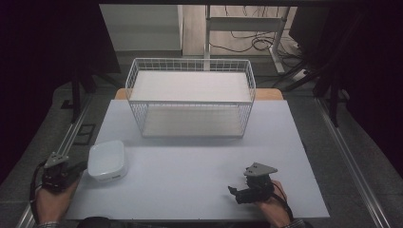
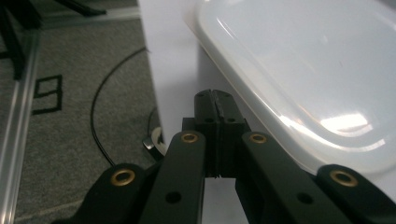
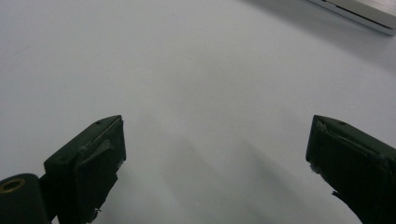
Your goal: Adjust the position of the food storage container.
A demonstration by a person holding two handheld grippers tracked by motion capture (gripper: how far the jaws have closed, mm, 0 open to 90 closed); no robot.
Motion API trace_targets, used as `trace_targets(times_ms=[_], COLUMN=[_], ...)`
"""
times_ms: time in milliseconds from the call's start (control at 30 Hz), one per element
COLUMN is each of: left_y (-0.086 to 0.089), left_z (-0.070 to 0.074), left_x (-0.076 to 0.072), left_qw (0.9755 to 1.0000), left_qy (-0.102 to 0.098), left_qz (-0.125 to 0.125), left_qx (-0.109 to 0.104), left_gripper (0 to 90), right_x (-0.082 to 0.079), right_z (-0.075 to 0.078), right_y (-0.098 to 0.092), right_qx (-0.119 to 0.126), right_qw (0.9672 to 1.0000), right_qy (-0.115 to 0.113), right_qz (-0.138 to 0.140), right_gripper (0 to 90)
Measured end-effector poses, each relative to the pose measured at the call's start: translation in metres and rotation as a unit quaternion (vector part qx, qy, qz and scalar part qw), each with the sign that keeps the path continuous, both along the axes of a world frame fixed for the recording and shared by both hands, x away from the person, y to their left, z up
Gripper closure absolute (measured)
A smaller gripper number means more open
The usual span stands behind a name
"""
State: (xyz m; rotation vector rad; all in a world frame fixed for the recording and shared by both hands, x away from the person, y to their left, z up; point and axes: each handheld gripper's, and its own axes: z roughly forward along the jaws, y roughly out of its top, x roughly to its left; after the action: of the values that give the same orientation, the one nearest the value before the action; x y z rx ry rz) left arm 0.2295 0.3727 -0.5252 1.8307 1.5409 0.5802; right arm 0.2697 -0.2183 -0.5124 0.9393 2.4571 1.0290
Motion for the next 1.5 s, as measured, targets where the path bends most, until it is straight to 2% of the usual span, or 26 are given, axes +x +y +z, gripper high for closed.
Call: trace_targets(times_ms=[100, 167, 267, 467, 500, 533, 567, 600, 633, 667, 700, 733, 767, 800, 833, 933, 967, 1000, 1033, 1100, 1133, 1233, 1300, 1367, 1400, 1500], left_y=[-0.007, -0.009, -0.014, -0.04, -0.04, -0.049, -0.049, -0.059, -0.063, -0.066, -0.066, -0.064, -0.064, -0.053, -0.046, -0.027, -0.027, -0.019, -0.019, -0.017, -0.016, -0.023, -0.026, -0.035, -0.038, -0.045], left_z=[0.0, 0.0, 0.0, 0.001, 0.001, 0.002, 0.002, 0.002, 0.003, 0.004, 0.004, 0.007, 0.007, 0.008, 0.008, 0.002, 0.002, -0.003, -0.003, -0.006, -0.008, -0.007, -0.007, -0.008, -0.007, -0.006], left_x=[0.0, -0.002, -0.003, -0.002, -0.002, -0.001, -0.001, 0.001, 0.002, 0.003, 0.003, 0.004, 0.004, 0.006, 0.009, 0.023, 0.023, 0.034, 0.034, 0.045, 0.055, 0.067, 0.068, 0.067, 0.066, 0.064], left_qw=[0.9999, 0.9998, 0.9995, 0.9967, 0.9967, 0.9939, 0.9939, 0.9904, 0.9887, 0.9884, 0.9884, 0.9899, 0.9899, 0.9932, 0.995, 0.998, 0.998, 0.9983, 0.9983, 0.998, 0.9974, 0.9949, 0.9942, 0.9929, 0.9921, 0.9913], left_qy=[0.007, 0.003, 0.004, 0.014, 0.014, 0.014, 0.014, 0.016, 0.018, 0.021, 0.021, 0.02, 0.02, 0.015, 0.013, 0.007, 0.007, 0.005, 0.005, 0.008, 0.009, 0.008, 0.01, 0.021, 0.023, 0.027], left_qz=[-0.012, -0.019, -0.029, -0.079, -0.079, -0.107, -0.107, -0.133, -0.145, -0.149, -0.149, -0.14, -0.14, -0.115, -0.099, -0.062, -0.062, -0.053, -0.053, -0.055, -0.058, -0.078, -0.085, -0.103, -0.109, -0.117], left_qx=[0.008, -0.007, -0.008, -0.012, -0.012, -0.025, -0.025, -0.033, -0.032, -0.023, -0.023, -0.006, -0.006, -0.006, -0.005, -0.011, -0.011, -0.024, -0.024, -0.032, -0.042, -0.063, -0.066, -0.056, -0.058, -0.055], left_gripper=[90.0, 90.0, 90.0, 90.0, 90.0, 90.0, 90.0, 90.0, 90.0, 90.0, 90.0, 90.0, 90.0, 90.0, 90.0, 90.0, 90.0, 90.0, 90.0, 90.0, 90.0, 90.0, 90.0, 90.0, 90.0, 90.0], right_x=[0.0, 0.0, -0.001, -0.001, -0.001, -0.001, -0.001, 0.0, 0.0, 0.0, -0.001, -0.001, -0.001, -0.001, 0.0, 0.0, 0.0, 0.0, 0.0, 0.0, 0.001, 0.001, 0.001, 0.001, 0.001, 0.001], right_z=[0.0, 0.0, 0.0, 0.0, 0.0, 0.0, 0.0, 0.0, 0.0, 0.0, 0.0, 0.0, 0.0, 0.001, 0.0, -0.002, -0.002, -0.002, -0.002, -0.003, -0.003, -0.004, -0.004, -0.003, -0.003, -0.003], right_y=[0.0, 0.0, 0.0, 0.001, 0.001, 0.001, 0.001, 0.001, 0.001, 0.001, 0.001, 0.002, 0.002, 0.002, 0.003, 0.005, 0.005, 0.007, 0.008, 0.009, 0.009, 0.01, 0.01, 0.009, 0.009, 0.009], right_qx=[-0.001, 0.001, 0.0, -0.003, -0.003, -0.003, -0.003, -0.003, -0.003, -0.004, -0.004, -0.003, -0.003, -0.002, -0.002, -0.004, -0.004, -0.006, -0.006, -0.006, -0.006, -0.007, -0.007, -0.006, -0.004, -0.004], right_qw=[1.0, 1.0, 1.0, 1.0, 1.0, 1.0, 1.0, 1.0, 1.0, 1.0, 1.0, 1.0, 1.0, 1.0, 1.0, 1.0, 1.0, 1.0, 1.0, 1.0, 1.0, 1.0, 1.0, 1.0, 1.0, 1.0], right_qy=[0.0, -0.001, -0.001, -0.002, -0.002, -0.002, -0.002, -0.001, -0.001, -0.002, -0.003, -0.006, -0.007, -0.007, -0.007, -0.004, -0.004, -0.003, -0.003, -0.002, -0.001, 0.0, -0.001, -0.001, 0.0, 0.0], right_qz=[0.001, 0.001, 0.001, 0.001, 0.001, 0.001, 0.001, 0.001, 0.001, 0.001, 0.0, -0.001, -0.002, -0.002, -0.002, 0.002, 0.002, 0.004, 0.004, 0.005, 0.006, 0.007, 0.006, 0.005, 0.004, 0.006], right_gripper=[4.7, 4.7, 4.7, 4.7, 4.7, 4.7, 4.7, 4.7, 4.7, 4.7, 4.7, 4.7, 4.7, 4.7, 4.7, 4.7, 4.7, 4.6, 4.7, 4.7, 4.7, 4.7, 4.7, 4.7, 4.7, 4.7])
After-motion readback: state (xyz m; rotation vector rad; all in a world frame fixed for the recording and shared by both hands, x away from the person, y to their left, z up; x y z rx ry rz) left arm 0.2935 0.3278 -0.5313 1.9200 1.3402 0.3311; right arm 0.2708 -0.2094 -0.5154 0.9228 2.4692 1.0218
